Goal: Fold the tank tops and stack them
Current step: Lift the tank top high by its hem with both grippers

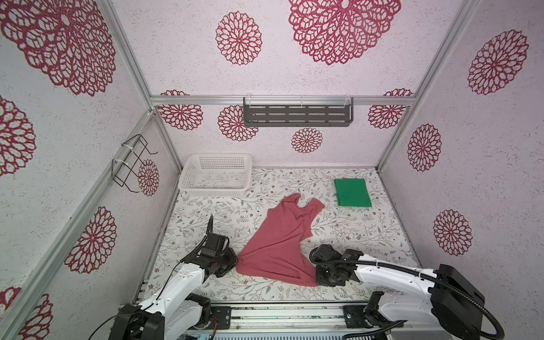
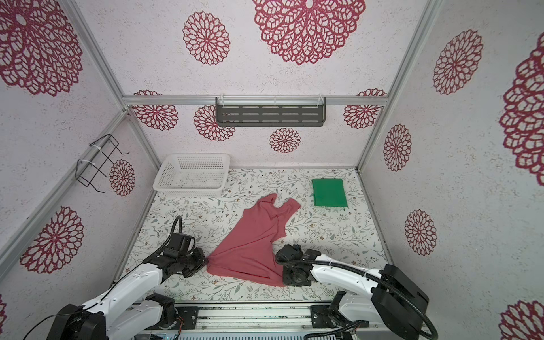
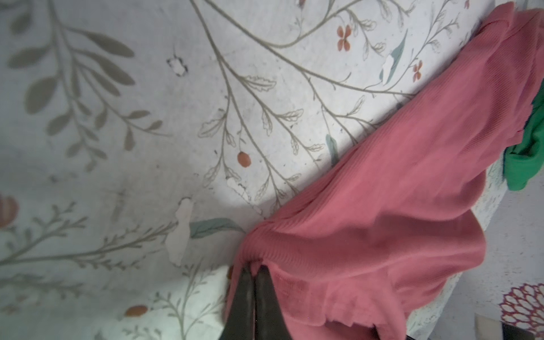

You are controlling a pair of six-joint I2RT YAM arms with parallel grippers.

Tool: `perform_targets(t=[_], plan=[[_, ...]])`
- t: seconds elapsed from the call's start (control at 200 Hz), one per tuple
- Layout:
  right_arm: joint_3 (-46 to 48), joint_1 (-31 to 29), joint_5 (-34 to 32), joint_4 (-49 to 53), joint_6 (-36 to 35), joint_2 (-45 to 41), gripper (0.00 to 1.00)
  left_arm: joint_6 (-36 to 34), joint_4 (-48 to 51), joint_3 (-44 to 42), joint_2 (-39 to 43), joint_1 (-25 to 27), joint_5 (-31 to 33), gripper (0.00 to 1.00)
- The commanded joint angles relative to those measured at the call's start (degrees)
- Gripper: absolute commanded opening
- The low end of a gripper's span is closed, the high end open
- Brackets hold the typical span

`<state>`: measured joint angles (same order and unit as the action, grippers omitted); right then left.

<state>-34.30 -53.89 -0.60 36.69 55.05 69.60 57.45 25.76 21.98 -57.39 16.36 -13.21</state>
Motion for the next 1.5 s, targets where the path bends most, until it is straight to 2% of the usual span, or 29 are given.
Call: perform_targets(t=[0.0, 0.19, 0.345, 0.52, 0.636, 0.826, 0.956, 1.081, 1.226, 1.391, 1.496], plan=[[-8.43, 3.95, -6.91, 3.93, -7.71, -1.84, 0.00, -0.77, 0.97, 6.58, 3.41, 0.11, 2.31, 0.00], [-30.54, 14.31, -13.64, 8.00, -23.82, 0.52, 0.00, -8.93, 5.71, 27.96, -0.31, -0.63, 4.71, 0.00], [-53.46, 19.72, -16.50, 11.92, -35.71, 5.62, 0.00, -18.32, 10.71, 52.67, -7.64, -0.80, 6.73, 0.00], [-81.16, 21.90, -19.78, 18.52, -45.46, 13.09, 0.00, -26.52, 19.00, 79.42, -14.89, -0.58, 9.52, 0.00], [-91.66, 21.98, -19.62, 19.08, -48.90, 14.69, 0.00, -29.03, 22.38, 89.76, -16.68, -0.15, 10.49, 0.00], [-91.10, 22.37, -19.70, 14.10, -52.73, 14.26, 0.00, -31.23, 24.10, 95.17, -18.78, -1.18, 8.99, 0.00], [-90.53, 23.92, -19.20, 13.34, -54.82, 17.18, 0.00, -28.90, 23.82, 96.24, -23.91, -7.36, -1.75, 0.00], [-91.68, 24.53, -18.05, 15.50, -54.37, 17.76, 0.00, -29.91, 25.09, 96.42, -24.92, -7.58, -0.34, 0.00], [-87.05, 24.53, -16.07, 14.09, -54.70, 13.86, 0.00, -30.03, 23.72, 93.06, -23.30, -7.83, -0.83, 0.00], [-85.23, 25.50, -16.08, 12.44, -56.82, 15.36, 0.00, -29.50, 21.89, 93.18, -28.23, -7.99, -4.00, 0.00], [-81.12, 28.70, -14.54, 4.47, -61.17, 17.50, 0.00, -28.70, 18.85, 95.73, -34.07, -9.19, -4.24, 0.00]])
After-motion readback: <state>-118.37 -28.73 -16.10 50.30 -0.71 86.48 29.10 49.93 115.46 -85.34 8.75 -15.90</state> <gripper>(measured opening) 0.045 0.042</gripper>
